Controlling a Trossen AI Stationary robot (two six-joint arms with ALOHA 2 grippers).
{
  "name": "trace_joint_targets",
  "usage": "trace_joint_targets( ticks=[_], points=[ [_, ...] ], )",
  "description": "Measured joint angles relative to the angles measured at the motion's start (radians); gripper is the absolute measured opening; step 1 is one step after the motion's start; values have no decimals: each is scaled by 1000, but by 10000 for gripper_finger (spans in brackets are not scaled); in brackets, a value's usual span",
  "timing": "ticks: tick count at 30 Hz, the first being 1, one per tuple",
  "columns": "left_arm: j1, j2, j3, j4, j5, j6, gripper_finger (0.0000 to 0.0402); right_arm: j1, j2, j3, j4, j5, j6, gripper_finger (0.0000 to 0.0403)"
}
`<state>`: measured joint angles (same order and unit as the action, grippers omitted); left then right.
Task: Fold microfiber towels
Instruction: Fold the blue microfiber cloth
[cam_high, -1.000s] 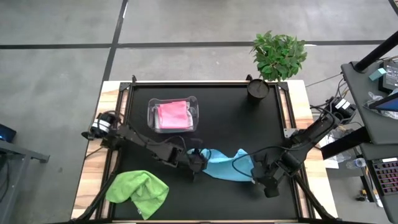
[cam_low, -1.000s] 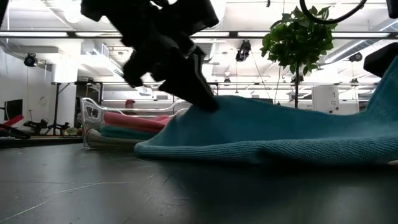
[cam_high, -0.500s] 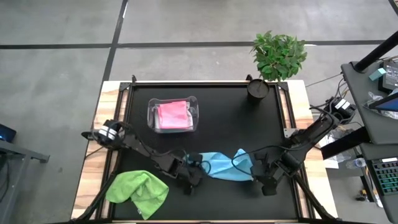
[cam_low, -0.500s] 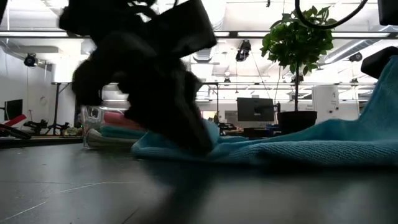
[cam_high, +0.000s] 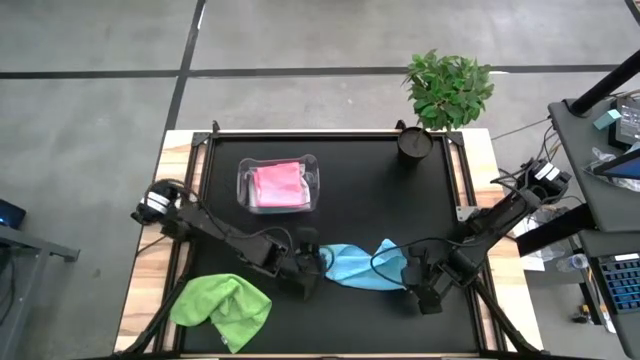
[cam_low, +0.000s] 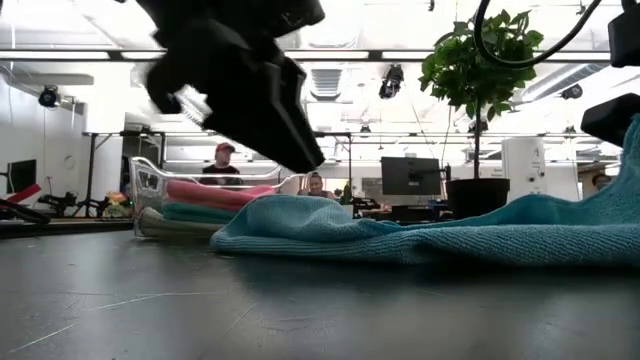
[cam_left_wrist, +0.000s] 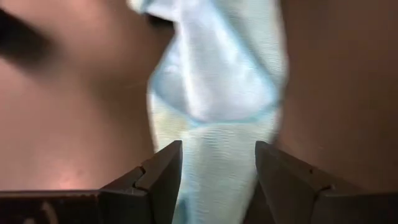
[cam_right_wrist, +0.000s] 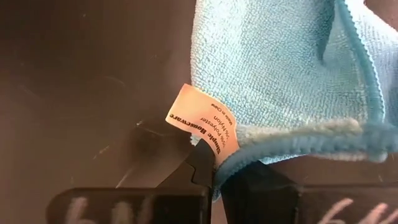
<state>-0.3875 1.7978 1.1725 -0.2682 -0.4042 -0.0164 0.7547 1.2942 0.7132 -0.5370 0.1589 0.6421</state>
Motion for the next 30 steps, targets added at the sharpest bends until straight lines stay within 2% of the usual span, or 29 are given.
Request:
trace_joint_targets(
  ticks=[5, 12, 21, 25, 28, 30],
  points=[
    [63, 24, -5, 40, 46, -4, 187, 0, 24, 0, 23, 1, 5, 8],
    [84, 48, -20, 35, 136, -3, 187, 0, 70, -1, 52, 1, 2, 8],
    [102, 48, -27, 67, 116, -5, 187, 0, 114, -2, 57, 9, -6, 8],
    [106, 48, -35, 83, 173, -7, 186, 0, 117, -2, 58, 10, -6, 8],
    [103, 48, -44, 101, 187, -4, 169, 0, 117, -2, 59, 10, -6, 8],
    [101, 48, -58, 125, 187, 0, 142, 0, 117, -2, 59, 10, -6, 8]
  ],
)
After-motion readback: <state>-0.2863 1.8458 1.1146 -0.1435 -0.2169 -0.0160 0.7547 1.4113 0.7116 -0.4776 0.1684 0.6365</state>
